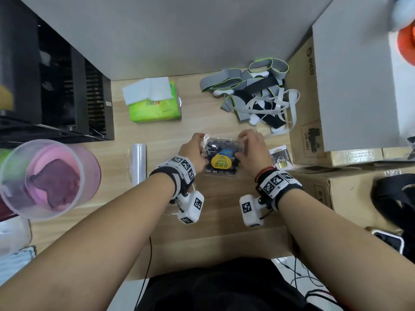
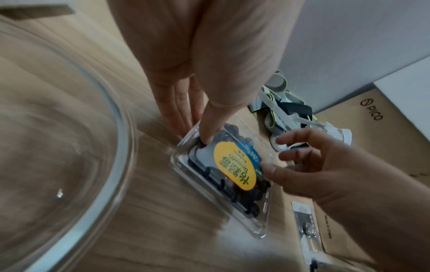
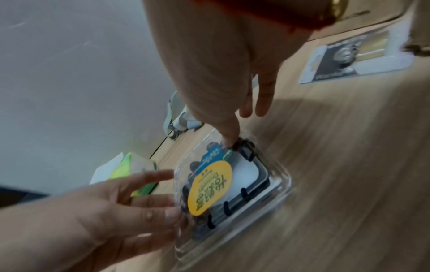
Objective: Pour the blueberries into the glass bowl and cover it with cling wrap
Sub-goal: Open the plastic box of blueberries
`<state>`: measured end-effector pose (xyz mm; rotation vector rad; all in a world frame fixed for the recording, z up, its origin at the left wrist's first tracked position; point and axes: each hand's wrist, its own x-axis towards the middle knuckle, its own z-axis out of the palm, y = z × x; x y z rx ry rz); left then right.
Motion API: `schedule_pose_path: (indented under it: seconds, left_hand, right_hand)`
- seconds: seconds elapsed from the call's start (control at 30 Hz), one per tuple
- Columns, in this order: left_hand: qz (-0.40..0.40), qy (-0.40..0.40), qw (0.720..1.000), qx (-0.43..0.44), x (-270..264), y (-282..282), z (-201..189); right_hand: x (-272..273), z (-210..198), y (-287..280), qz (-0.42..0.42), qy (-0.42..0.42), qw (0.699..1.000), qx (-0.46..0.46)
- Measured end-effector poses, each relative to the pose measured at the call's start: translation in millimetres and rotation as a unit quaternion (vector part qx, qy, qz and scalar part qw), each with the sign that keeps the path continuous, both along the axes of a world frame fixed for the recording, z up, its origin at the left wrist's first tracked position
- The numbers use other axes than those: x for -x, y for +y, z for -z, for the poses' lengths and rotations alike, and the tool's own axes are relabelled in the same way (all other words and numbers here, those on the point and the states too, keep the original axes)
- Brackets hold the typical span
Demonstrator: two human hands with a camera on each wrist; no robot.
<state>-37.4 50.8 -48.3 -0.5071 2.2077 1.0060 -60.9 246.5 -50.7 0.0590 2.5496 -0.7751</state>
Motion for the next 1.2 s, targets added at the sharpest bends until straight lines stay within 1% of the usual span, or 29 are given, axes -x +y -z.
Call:
schedule_pose_path:
  seconds: [0.1, 0.3, 0.4, 0.47, 0.53, 0.6, 0.63, 0.7, 0.77, 0.87, 0.93, 1.0, 1.1, 1.2]
  left_hand:
    - [-0.007, -0.002, 1.000, 0.004, -1, -1, 4]
    - [-0.009, -0.010, 1.000, -0.005, -2, 2, 8]
    - [-0.007, -0.011, 1.000, -0.002, -1, 1, 8]
    - [-0.012, -0.013, 1.000, -0.008, 0, 0, 5]
    - [-0.026, -0.030, 0.999, -0.030, 2, 1, 1]
    - [-0.035, -0.047, 0.997, -0.058, 3, 2, -1]
    - [-0.036, -0.047, 0.996, -0.067, 4, 3, -1]
    - [-0.041, -0.043, 0.995, -0.082, 3, 2, -1]
    - [-0.044, -0.046, 0.993, -0.096, 1, 2, -3]
    - [-0.018, -0.052, 0.993, -0.106, 1, 3, -9]
    - [0.017, -0.040, 0.995, -0.086, 3, 4, -16]
    - [0.051, -0.023, 0.997, -0.057, 6, 4, -22]
    - [0.089, -0.023, 0.995, -0.032, 6, 3, -27]
    - [0.103, -0.027, 0.994, -0.027, 4, 6, -30]
  right_hand:
    - [0, -1, -6, -0.094, 0.037, 0.994, -0.042]
    - [-4, 2, -15, -0.176, 0.064, 0.976, -0.107]
    - [-3, -2, -14, -0.166, 0.056, 0.978, -0.111]
    - [-3, -3, -12, -0.143, 0.028, 0.987, -0.073]
    - [-5, -2, -10, -0.117, 0.002, 0.993, -0.015]
    - [-6, -2, -10, -0.102, -0.006, 0.995, 0.023]
    - [-5, -3, -11, -0.099, -0.002, 0.995, 0.027]
    - [-2, -7, -12, -0.103, 0.020, 0.994, 0.013]
    - [0, -13, -16, -0.129, 0.055, 0.990, -0.018]
    - [1, -23, -26, -0.177, 0.101, 0.977, -0.064]
    - [2, -28, -32, -0.189, 0.118, 0.972, -0.076]
    - [4, -30, -37, -0.182, 0.128, 0.972, -0.072]
    - [4, -34, -44, -0.173, 0.137, 0.973, -0.061]
    - [4, -36, -48, -0.138, 0.129, 0.981, -0.042]
